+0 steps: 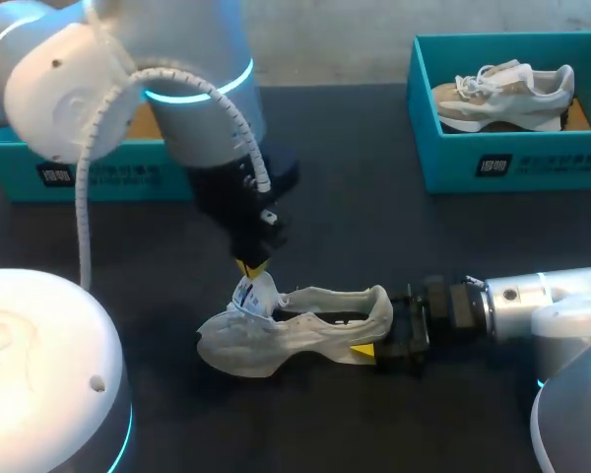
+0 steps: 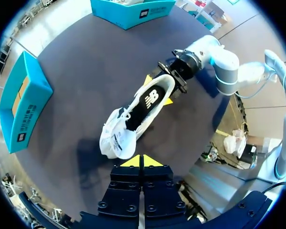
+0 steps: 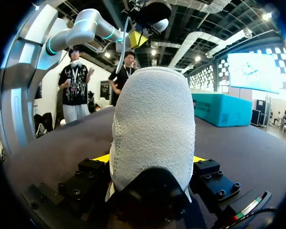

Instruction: Take the shoe out of the shoebox, open the shoe tongue, remove and reinsert the insole, then place the shoe into the shoebox

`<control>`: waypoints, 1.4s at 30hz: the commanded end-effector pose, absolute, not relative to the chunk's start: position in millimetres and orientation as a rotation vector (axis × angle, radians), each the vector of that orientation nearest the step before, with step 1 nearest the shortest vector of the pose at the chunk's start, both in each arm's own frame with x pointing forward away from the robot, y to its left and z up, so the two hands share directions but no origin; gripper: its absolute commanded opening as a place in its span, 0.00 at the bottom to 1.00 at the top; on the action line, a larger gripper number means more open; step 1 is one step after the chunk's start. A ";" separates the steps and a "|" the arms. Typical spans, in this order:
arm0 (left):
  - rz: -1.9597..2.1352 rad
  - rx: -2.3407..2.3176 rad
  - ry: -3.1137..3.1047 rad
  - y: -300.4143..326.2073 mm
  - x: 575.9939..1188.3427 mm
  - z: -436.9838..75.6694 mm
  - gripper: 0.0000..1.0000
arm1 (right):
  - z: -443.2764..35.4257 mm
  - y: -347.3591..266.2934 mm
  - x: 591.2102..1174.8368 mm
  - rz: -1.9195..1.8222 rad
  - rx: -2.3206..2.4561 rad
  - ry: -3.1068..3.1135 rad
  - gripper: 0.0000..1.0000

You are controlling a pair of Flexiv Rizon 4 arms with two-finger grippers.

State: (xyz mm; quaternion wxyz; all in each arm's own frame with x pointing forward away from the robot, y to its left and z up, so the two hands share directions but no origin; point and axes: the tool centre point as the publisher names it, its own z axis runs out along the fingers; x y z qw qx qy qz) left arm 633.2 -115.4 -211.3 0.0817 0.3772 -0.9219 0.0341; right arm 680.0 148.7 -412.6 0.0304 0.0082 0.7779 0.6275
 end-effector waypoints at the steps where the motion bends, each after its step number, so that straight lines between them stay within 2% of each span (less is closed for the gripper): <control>1: 0.055 1.121 -2.747 -120.2 635.9 -211.9 0.00 | -412.9 151.2 679.5 1.927 0.026 2.401 0.00; 4: 0.055 1.121 -2.747 -120.2 635.9 -211.9 0.00 | -412.9 151.2 679.5 1.927 0.026 2.401 0.00; 9: 0.239 0.704 -2.811 -121.0 648.5 -214.3 0.00 | -412.9 151.2 679.5 1.927 0.026 2.401 0.00; 26: 0.219 -0.349 -2.957 -132.7 651.1 -226.9 0.00 | -412.9 151.2 679.5 1.927 0.026 2.401 0.00; 42: 0.219 -0.349 -2.957 -132.7 651.1 -226.9 0.00 | -412.9 151.2 679.5 1.927 0.026 2.401 0.00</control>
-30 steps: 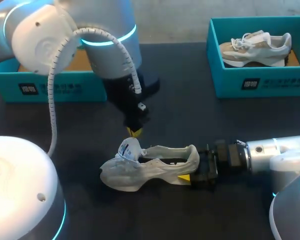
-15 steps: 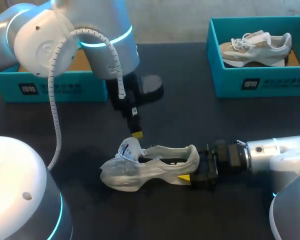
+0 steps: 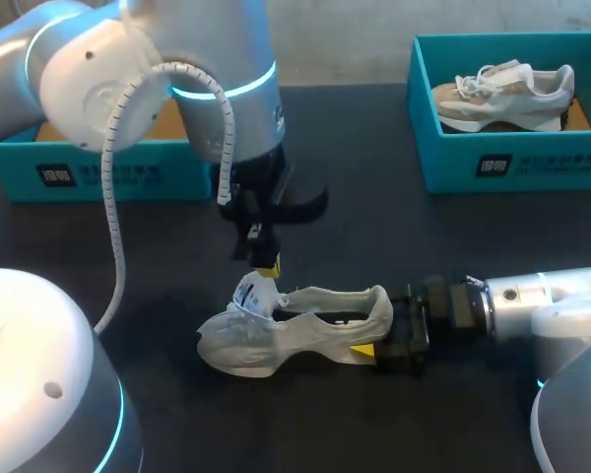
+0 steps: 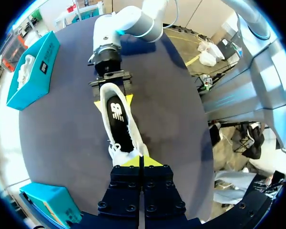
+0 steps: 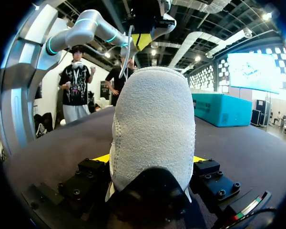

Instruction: Take the shoe out of the shoebox, open the shoe tongue, remove and reinsert the insole, then place the shoe into the shoebox

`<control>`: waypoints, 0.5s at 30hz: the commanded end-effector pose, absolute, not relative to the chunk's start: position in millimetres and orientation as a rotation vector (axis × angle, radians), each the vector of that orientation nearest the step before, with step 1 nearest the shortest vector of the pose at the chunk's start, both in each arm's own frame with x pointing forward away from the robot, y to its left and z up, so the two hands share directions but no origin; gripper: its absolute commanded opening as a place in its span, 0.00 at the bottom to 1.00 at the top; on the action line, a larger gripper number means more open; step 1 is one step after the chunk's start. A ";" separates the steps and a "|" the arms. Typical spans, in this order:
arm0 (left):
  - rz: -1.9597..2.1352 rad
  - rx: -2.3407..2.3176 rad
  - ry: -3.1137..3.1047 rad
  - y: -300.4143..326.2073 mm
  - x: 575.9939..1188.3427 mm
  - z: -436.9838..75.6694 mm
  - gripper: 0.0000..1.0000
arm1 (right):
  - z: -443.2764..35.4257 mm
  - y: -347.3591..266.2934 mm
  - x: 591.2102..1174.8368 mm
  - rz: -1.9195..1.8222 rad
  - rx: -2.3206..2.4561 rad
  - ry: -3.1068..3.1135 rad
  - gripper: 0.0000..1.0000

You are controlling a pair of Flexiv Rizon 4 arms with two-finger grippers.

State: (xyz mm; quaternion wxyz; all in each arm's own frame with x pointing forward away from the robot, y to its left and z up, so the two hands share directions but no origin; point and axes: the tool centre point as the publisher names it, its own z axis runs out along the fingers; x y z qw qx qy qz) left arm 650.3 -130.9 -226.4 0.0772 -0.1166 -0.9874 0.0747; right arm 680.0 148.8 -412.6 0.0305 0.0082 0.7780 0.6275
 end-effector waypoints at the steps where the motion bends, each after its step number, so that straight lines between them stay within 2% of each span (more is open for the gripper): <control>1: 0.230 -0.389 -2.927 -139.0 652.3 -230.9 0.00 | -412.9 151.2 679.5 1.927 0.026 2.401 0.00; 15: 0.281 -0.330 -2.899 -179.3 667.5 -280.2 0.00 | -412.9 151.2 679.5 1.927 0.026 2.401 0.00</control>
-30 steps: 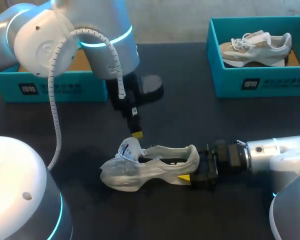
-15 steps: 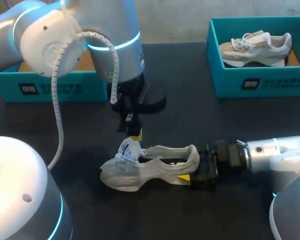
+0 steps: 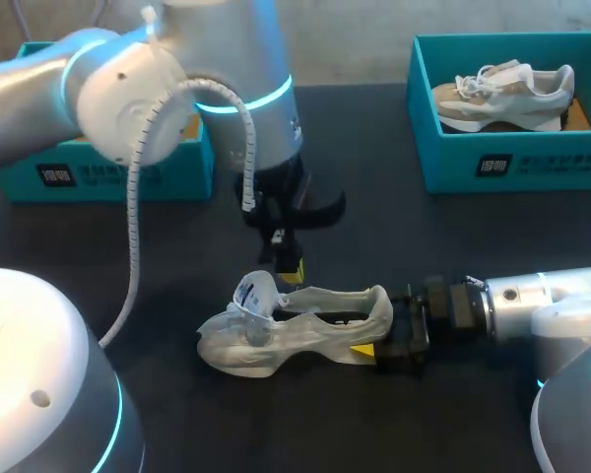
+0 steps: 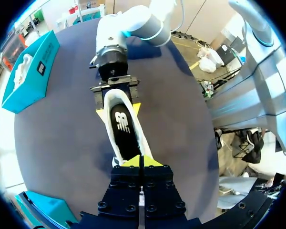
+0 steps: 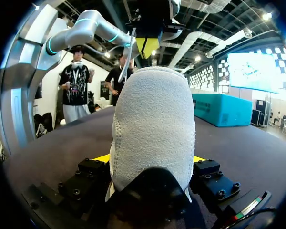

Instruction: Take the shoe out of the shoebox, open the shoe tongue, remove and reinsert the insole, then place the shoe into the shoebox

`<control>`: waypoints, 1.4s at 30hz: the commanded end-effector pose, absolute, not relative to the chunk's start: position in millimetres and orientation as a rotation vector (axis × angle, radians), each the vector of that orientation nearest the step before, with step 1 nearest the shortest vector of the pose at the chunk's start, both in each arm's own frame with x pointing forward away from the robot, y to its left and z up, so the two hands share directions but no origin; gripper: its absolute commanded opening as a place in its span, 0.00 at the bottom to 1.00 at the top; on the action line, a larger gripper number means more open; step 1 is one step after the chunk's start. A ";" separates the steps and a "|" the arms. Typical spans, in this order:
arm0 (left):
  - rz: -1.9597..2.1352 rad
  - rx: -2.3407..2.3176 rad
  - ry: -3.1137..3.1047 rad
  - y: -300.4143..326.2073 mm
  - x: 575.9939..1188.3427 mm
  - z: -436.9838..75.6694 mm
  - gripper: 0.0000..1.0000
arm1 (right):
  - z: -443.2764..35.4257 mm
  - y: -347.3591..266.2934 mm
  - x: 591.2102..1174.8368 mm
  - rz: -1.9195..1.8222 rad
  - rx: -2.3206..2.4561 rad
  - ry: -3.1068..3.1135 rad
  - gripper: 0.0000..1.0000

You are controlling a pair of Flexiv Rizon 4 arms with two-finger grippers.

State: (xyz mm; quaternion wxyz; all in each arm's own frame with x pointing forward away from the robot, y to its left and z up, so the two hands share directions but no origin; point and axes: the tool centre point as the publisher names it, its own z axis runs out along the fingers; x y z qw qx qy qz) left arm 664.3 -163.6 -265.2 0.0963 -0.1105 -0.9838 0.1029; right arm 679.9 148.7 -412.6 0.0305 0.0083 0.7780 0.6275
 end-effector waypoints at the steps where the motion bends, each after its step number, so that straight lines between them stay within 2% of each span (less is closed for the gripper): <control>1: 0.291 -0.331 -2.886 -180.3 666.4 -281.9 0.00 | -412.9 151.2 679.5 1.927 0.026 2.401 0.00; 14: 0.265 -0.325 -2.884 -182.1 664.1 -285.3 0.00 | -412.9 151.2 679.5 1.927 0.026 2.401 0.00; 42: 0.217 -0.301 -2.924 -208.8 670.1 -355.5 0.00 | -412.9 151.2 679.5 1.927 0.026 2.401 0.00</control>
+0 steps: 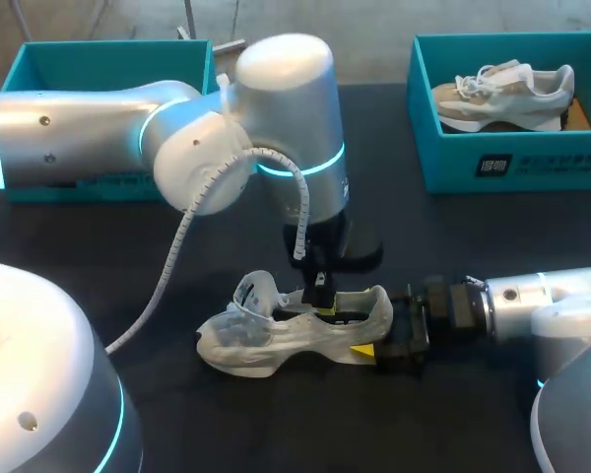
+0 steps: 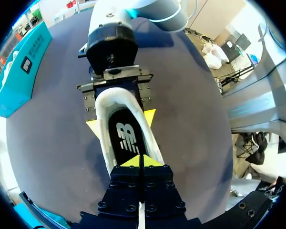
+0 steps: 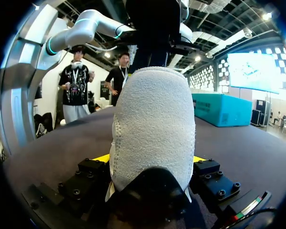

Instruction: Take the shoe out of the shoebox, open the shoe tongue, remove and reinsert the insole, then place the shoe into the shoebox

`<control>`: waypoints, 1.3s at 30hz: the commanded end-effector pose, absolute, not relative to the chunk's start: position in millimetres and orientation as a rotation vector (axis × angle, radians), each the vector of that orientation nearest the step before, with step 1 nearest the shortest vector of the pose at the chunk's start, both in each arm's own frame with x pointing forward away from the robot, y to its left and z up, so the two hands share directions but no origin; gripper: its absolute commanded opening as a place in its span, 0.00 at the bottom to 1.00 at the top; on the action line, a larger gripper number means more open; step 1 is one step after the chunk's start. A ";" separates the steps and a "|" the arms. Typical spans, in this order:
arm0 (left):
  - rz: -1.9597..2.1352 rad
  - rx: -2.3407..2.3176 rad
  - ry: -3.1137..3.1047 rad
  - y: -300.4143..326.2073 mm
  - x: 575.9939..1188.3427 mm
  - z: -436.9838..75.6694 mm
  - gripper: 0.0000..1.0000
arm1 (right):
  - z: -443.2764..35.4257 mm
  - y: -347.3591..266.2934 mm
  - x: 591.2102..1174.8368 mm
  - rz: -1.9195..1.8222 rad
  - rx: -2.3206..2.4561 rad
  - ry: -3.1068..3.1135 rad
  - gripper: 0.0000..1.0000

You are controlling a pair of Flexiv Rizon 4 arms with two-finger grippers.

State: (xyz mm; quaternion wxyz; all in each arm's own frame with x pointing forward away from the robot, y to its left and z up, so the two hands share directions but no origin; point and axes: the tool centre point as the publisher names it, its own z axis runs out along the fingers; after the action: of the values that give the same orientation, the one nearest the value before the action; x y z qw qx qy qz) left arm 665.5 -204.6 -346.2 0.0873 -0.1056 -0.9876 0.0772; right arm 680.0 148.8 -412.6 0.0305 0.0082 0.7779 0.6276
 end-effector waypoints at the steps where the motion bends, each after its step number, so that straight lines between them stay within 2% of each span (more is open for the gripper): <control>1: 0.214 -0.295 -2.922 -207.9 670.4 -357.5 0.00 | -412.9 151.2 679.5 1.927 0.026 2.401 0.00; 22: 0.155 -0.279 -2.807 -172.7 645.4 -380.7 0.00 | -412.9 151.2 679.5 1.927 0.026 2.401 0.00; 37: 0.134 -0.275 -2.786 -179.4 638.3 -394.5 0.00 | -412.9 151.2 679.5 1.927 0.026 2.401 0.00; 38: 0.132 -0.272 -2.791 -179.7 638.2 -395.2 0.01 | -412.9 151.2 679.5 1.927 0.026 2.401 0.00; 39: 0.132 -0.271 -2.793 -180.0 638.3 -396.1 0.13 | -412.9 151.2 679.5 1.927 0.026 2.401 0.00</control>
State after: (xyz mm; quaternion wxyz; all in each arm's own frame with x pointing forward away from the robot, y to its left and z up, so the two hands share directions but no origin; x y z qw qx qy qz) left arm 640.6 -176.1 -391.5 0.1665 -0.0955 -0.9802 0.0483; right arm 679.8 148.8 -412.6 0.0305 0.0080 0.7779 0.6275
